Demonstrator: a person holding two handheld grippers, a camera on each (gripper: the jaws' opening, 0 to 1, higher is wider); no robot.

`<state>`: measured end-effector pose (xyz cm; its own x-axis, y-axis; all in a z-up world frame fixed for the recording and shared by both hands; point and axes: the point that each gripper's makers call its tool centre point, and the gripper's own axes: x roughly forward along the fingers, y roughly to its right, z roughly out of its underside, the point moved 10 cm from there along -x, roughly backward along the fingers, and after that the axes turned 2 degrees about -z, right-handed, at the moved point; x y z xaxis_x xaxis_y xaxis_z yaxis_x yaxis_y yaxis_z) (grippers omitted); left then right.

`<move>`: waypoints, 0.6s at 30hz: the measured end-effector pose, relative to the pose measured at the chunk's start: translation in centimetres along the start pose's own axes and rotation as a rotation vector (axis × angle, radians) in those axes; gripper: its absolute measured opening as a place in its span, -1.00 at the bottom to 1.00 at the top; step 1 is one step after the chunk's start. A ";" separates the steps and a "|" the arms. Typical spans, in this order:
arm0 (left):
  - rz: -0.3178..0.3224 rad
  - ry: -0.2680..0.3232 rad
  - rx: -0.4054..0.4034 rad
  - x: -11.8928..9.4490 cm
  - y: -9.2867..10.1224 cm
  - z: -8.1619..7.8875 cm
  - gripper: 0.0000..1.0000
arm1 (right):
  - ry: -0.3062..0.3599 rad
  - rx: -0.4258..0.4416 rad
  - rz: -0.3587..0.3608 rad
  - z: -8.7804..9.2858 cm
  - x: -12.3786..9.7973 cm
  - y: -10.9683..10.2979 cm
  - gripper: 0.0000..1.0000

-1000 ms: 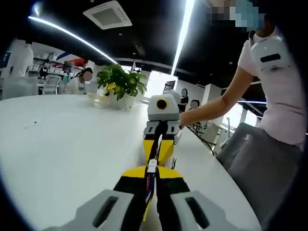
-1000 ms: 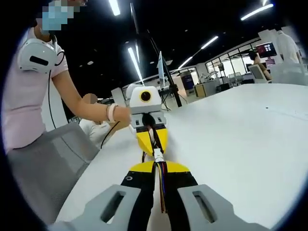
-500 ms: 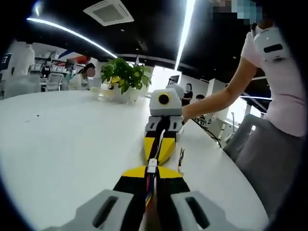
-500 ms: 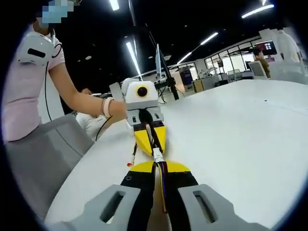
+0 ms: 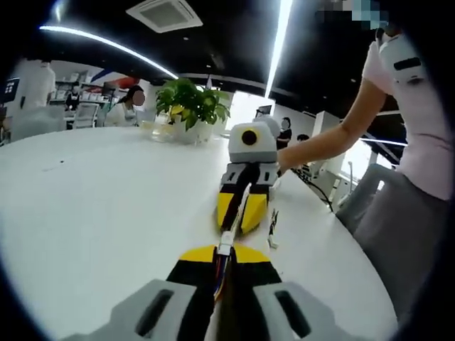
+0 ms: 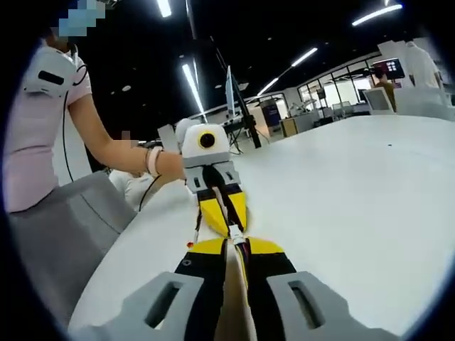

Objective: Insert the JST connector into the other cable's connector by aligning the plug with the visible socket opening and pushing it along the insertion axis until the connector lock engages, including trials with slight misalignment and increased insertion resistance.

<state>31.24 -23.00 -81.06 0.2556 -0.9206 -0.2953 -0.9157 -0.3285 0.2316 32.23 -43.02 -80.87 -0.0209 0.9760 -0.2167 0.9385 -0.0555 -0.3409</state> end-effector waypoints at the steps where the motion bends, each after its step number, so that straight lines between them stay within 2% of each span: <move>1: -0.008 0.003 -0.005 -0.2 0.0 0.0 -0.95 | 0.006 -0.003 0.007 -0.2 -0.2 -0.1 -0.83; 4: -0.033 0.028 -0.015 -0.9 -0.1 -0.4 -0.93 | 0.025 -0.004 0.032 -0.7 -0.6 -0.2 -0.76; 7: -0.072 0.040 -0.007 -1.8 0.1 -0.9 -0.80 | 0.040 -0.011 0.049 -1.2 -1.1 -0.7 -0.66; 13: -0.088 0.065 0.015 -3.7 1.5 -1.7 -0.80 | 0.061 -0.038 0.049 -1.9 -2.1 -2.4 -0.60; 16: -0.087 0.065 0.021 -4.4 2.3 -1.7 -0.79 | 0.044 -0.027 0.027 -1.5 -2.3 -3.3 -0.56; 18: -0.061 0.058 -0.009 -4.8 3.0 -1.4 -0.73 | -0.001 -0.048 0.016 -0.8 -2.4 -3.9 -0.57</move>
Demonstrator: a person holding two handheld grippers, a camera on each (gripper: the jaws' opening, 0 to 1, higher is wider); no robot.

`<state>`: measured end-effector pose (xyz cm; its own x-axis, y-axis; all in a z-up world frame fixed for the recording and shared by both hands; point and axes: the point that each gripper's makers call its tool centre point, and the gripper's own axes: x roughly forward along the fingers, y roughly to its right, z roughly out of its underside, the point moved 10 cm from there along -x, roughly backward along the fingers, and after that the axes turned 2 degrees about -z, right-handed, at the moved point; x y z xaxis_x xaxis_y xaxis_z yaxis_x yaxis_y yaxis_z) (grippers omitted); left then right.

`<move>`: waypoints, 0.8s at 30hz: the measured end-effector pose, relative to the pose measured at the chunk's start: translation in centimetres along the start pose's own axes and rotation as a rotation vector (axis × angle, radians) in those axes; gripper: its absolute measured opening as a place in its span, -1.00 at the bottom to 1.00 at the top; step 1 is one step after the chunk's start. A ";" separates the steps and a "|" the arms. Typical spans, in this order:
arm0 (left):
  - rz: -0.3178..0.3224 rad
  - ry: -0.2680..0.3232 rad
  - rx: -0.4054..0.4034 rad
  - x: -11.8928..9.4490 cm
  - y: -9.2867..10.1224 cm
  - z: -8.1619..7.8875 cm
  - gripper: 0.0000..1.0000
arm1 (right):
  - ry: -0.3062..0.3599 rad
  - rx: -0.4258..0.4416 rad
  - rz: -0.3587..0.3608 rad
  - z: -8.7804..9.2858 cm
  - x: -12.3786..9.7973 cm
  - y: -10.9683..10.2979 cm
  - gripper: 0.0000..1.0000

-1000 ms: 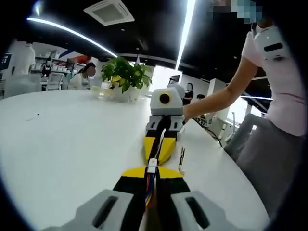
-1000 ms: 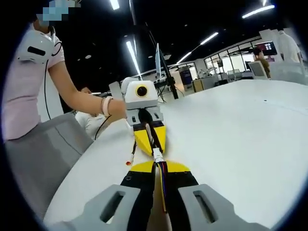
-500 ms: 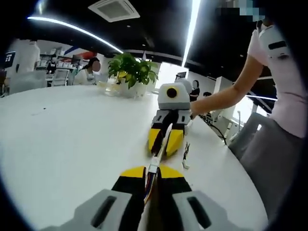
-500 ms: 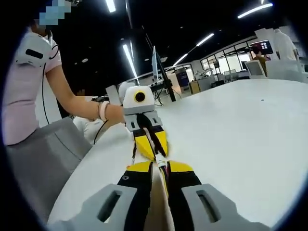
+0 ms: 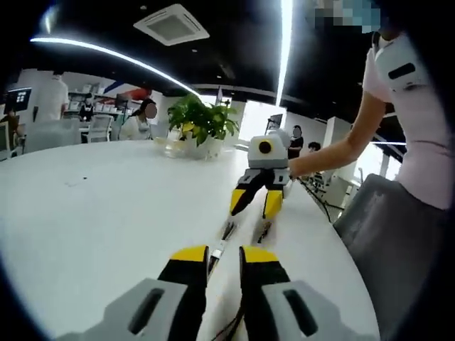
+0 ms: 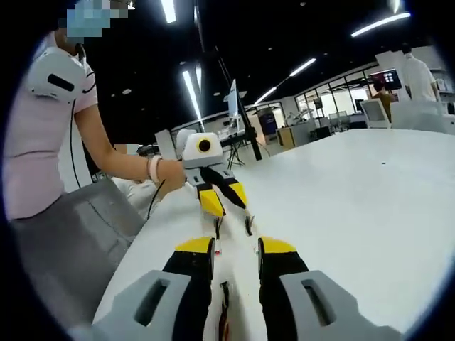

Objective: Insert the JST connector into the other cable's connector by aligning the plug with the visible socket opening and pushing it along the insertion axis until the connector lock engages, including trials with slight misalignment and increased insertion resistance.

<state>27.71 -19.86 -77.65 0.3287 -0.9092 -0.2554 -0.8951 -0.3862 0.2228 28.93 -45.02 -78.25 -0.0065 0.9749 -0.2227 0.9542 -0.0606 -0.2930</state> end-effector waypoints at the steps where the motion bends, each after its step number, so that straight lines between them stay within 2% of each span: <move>1: 0.012 -0.009 -0.007 -0.1 0.3 0.2 -0.71 | -0.007 0.001 -0.003 0.2 0.0 -0.2 -0.58; 3: 0.023 -0.033 0.001 -0.2 1.0 0.7 -0.71 | -0.023 0.008 -0.004 0.8 -0.1 -0.5 -0.61; 6: 0.048 -0.057 -0.007 -0.1 1.6 1.4 -0.70 | -0.092 -0.011 0.010 1.7 -0.2 -0.7 -0.61; 11: 0.070 -0.101 -0.008 0.2 2.1 2.4 -0.68 | -0.105 -0.028 0.009 2.2 -0.1 -1.1 -0.64; 14: 0.049 -0.111 -0.005 0.4 2.1 2.8 -0.67 | -0.127 -0.052 0.051 2.4 -0.1 -0.6 -0.69; 15: 0.029 -0.102 0.004 0.4 2.1 2.8 -0.67 | -0.124 -0.051 0.046 2.4 -0.1 -0.5 -0.71; 18: 0.020 -0.095 0.019 0.5 2.3 2.8 -0.69 | -0.120 -0.059 0.039 2.3 0.1 -0.6 -0.74; 22: -0.014 -0.129 0.066 0.7 2.2 3.2 -0.69 | -0.132 -0.084 0.035 2.4 0.4 -0.8 -0.74; 24: -0.013 -0.122 0.061 0.8 2.3 3.2 -0.69 | -0.148 -0.103 0.037 2.5 0.5 -0.8 -0.75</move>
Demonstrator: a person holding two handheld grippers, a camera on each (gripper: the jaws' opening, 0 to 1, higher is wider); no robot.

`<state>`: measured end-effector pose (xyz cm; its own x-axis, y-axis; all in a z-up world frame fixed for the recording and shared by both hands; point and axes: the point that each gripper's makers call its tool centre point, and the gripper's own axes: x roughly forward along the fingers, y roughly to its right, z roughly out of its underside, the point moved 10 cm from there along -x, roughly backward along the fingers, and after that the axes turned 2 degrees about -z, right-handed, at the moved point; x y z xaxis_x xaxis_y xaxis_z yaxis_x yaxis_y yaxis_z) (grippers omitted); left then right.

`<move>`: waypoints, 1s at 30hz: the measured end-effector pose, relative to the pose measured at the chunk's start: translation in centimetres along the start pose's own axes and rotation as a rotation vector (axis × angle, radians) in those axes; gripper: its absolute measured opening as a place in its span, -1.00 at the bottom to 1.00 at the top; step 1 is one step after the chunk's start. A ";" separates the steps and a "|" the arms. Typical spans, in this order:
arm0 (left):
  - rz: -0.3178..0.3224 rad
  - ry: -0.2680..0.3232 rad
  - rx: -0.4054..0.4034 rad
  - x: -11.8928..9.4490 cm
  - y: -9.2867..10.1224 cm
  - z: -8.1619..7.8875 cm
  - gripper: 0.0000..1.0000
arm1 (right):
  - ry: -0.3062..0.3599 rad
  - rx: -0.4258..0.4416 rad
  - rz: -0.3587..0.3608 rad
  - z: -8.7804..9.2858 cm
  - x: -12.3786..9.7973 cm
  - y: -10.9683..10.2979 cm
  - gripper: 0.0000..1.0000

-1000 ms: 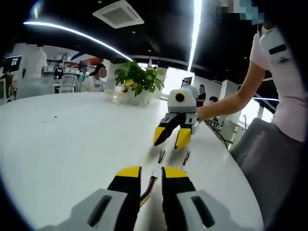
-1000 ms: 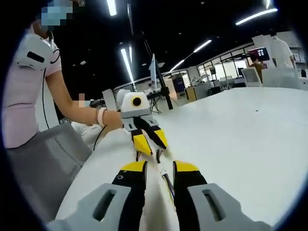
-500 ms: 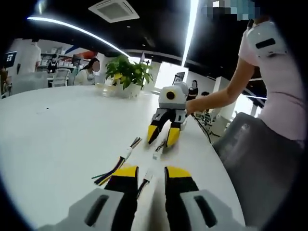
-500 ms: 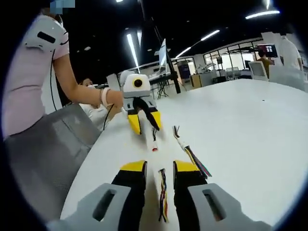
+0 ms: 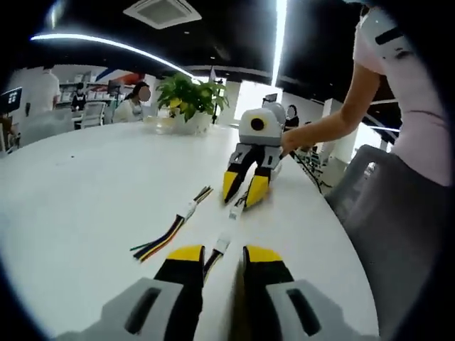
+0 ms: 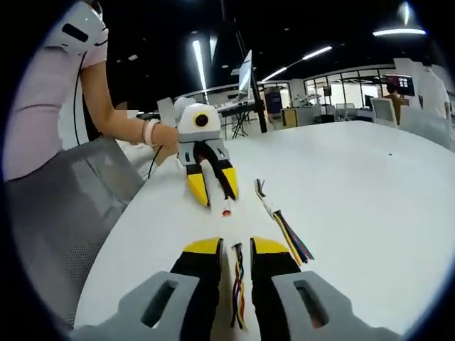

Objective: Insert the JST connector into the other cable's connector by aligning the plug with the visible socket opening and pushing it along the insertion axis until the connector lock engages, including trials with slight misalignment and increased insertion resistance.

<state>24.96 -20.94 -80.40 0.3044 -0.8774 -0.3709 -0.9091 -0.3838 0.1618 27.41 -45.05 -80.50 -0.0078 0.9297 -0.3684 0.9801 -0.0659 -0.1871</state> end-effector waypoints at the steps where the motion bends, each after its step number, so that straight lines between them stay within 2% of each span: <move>1: 0.000 0.002 0.002 0.0 0.1 0.0 -0.70 | -0.005 -0.009 0.003 0.1 0.0 0.0 -0.76; 16: -0.011 -0.006 0.053 0.5 0.2 -0.1 -0.80 | -0.007 -0.037 0.019 0.2 0.1 0.0 -0.90; 24: -0.039 0.010 0.065 0.4 0.1 0.0 -0.94 | 0.000 -0.011 0.023 0.3 0.0 -0.1 -0.91; 26: -0.044 0.018 0.059 0.4 0.0 0.1 -0.98 | 0.004 0.020 0.022 0.3 0.0 -0.2 -0.91; 30: -0.039 0.011 0.053 0.4 0.0 0.0 -0.98 | 0.007 0.038 0.028 0.3 0.0 -0.2 -0.92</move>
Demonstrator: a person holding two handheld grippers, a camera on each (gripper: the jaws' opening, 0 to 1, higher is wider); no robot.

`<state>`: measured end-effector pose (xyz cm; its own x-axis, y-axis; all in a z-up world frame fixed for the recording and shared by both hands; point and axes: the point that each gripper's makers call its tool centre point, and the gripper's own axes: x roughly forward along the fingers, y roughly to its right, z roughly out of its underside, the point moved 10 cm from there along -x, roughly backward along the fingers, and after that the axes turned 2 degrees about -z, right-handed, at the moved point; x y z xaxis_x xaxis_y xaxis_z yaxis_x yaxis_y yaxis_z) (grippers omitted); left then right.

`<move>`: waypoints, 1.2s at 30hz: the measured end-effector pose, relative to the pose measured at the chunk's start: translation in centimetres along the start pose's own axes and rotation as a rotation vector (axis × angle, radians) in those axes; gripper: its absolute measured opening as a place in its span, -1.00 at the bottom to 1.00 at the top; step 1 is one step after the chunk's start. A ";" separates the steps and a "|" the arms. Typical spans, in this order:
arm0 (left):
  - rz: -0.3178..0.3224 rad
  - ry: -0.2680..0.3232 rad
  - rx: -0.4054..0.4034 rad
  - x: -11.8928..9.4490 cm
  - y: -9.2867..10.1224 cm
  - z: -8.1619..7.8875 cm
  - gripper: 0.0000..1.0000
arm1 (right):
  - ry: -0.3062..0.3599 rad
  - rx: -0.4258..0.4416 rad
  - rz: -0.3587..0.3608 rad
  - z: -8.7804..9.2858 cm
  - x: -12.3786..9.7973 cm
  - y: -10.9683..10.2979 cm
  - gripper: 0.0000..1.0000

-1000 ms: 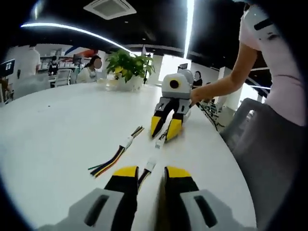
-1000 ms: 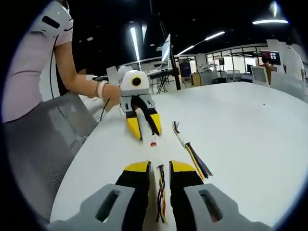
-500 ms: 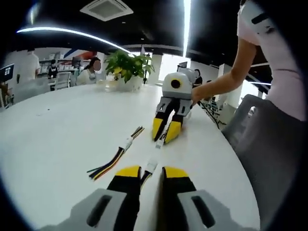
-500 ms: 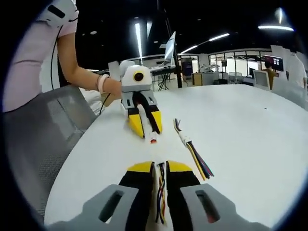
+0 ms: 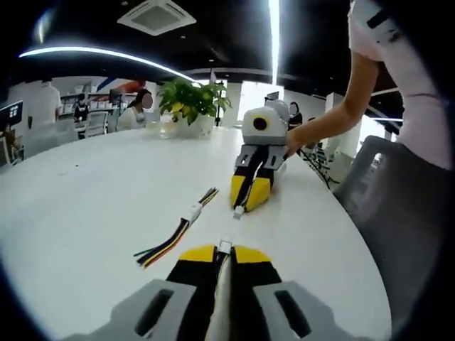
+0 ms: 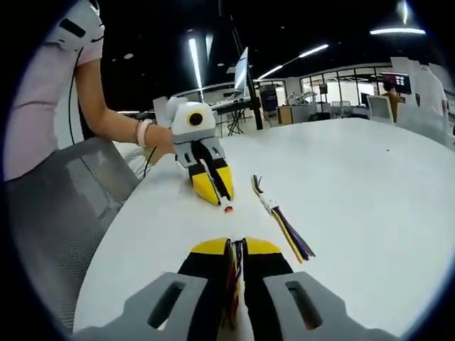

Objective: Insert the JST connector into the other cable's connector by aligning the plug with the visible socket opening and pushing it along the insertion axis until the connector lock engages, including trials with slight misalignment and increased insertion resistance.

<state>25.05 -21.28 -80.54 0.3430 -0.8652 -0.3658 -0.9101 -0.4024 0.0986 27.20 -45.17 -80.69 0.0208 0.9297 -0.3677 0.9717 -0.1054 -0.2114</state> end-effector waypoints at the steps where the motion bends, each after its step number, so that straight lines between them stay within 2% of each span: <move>1: 0.010 -0.011 0.010 0.0 0.2 0.0 -0.99 | 0.000 0.001 0.001 -0.1 -0.1 0.0 -0.93; 11: 0.028 -0.032 0.005 -0.3 0.2 -0.2 -0.99 | 0.003 0.021 -0.029 -0.9 -0.2 -0.6 -0.94; 17: 0.043 -0.003 -0.016 -0.4 0.2 -1.3 -0.99 | 0.032 0.024 -0.053 -1.6 0.3 -1.0 -0.94; 23: 0.077 -0.004 -0.003 0.0 0.6 -1.8 -0.99 | 0.053 0.014 -0.066 -2.5 0.8 -1.1 -0.94; 28: 0.086 0.005 -0.006 0.1 0.7 -2.0 -0.99 | 0.042 0.002 -0.078 -2.5 1.1 -1.0 -0.94; 30: 0.083 0.032 -0.027 0.0 0.5 -2.2 -0.99 | 0.036 0.002 -0.081 -2.4 1.2 -1.0 -0.94; 36: 0.090 0.007 -0.009 0.0 0.5 -2.2 -0.99 | 0.039 0.006 -0.082 -2.4 1.4 -1.0 -0.94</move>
<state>25.12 -22.16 -78.51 0.2611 -0.9001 -0.3488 -0.9353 -0.3253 0.1393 26.87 -42.89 -78.82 -0.0498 0.9482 -0.3138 0.9690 -0.0303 -0.2452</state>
